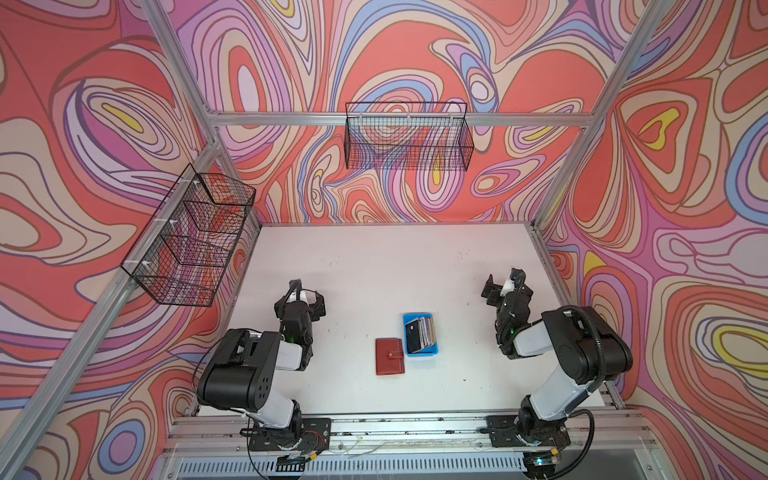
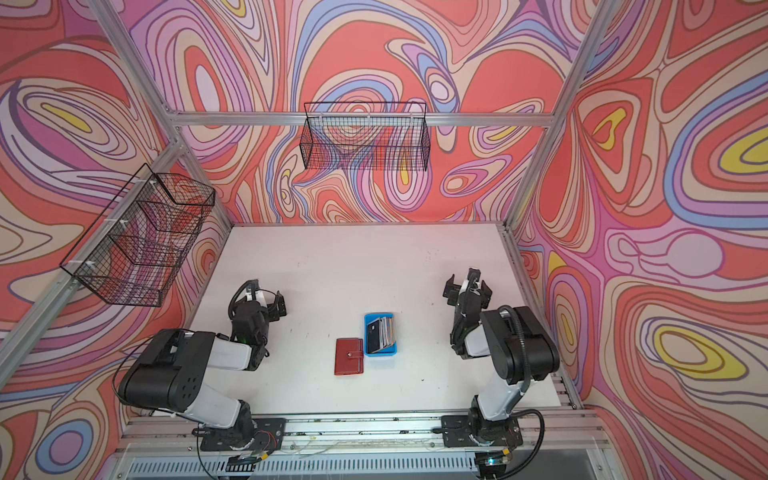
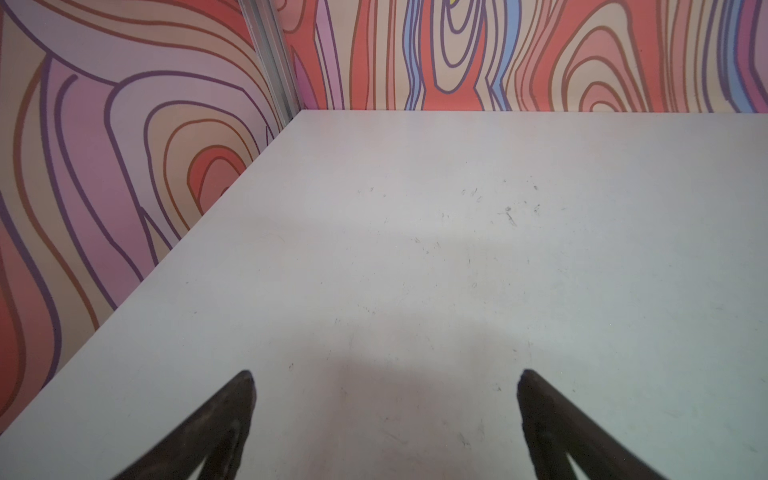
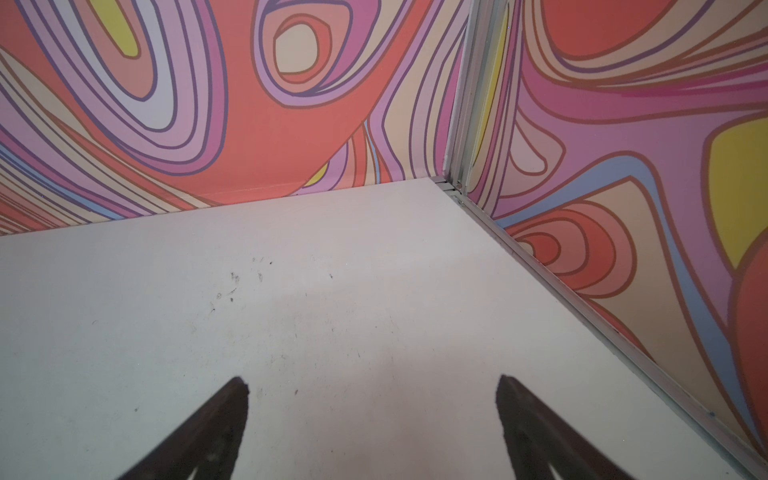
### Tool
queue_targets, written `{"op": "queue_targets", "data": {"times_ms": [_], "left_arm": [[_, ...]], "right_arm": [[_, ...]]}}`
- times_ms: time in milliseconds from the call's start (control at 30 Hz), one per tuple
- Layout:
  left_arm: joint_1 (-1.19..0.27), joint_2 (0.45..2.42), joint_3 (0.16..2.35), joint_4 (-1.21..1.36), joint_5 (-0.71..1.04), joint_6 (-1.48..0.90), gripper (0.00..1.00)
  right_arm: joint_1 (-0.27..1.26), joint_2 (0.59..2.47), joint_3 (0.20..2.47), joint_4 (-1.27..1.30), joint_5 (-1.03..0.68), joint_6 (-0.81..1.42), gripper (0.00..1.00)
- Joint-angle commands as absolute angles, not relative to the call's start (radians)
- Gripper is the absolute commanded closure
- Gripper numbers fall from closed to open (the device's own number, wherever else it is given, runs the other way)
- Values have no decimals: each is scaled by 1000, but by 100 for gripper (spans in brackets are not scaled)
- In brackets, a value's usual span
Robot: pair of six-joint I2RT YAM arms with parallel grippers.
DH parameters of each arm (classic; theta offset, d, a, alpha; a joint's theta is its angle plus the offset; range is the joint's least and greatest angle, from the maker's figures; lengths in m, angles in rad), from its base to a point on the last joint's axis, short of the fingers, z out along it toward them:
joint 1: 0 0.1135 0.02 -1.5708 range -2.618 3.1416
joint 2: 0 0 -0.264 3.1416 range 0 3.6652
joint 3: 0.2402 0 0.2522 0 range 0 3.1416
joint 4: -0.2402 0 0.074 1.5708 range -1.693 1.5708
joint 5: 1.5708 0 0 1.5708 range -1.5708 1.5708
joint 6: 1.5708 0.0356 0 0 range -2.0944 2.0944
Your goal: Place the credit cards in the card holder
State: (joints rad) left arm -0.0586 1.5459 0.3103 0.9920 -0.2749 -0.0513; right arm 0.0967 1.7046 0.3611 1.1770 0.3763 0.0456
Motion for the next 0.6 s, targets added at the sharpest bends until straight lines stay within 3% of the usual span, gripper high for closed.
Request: {"op": "queue_targets", "data": {"times_ms": [0,567], "left_arm": [[-31,1546,365,921,-249,-72,0],[-34,1542,359,927,-218,-57,0]], "right_arm": [[94,1714,368,1181,371,46,2],[95,1715,373,1176,373,42,2]]}}
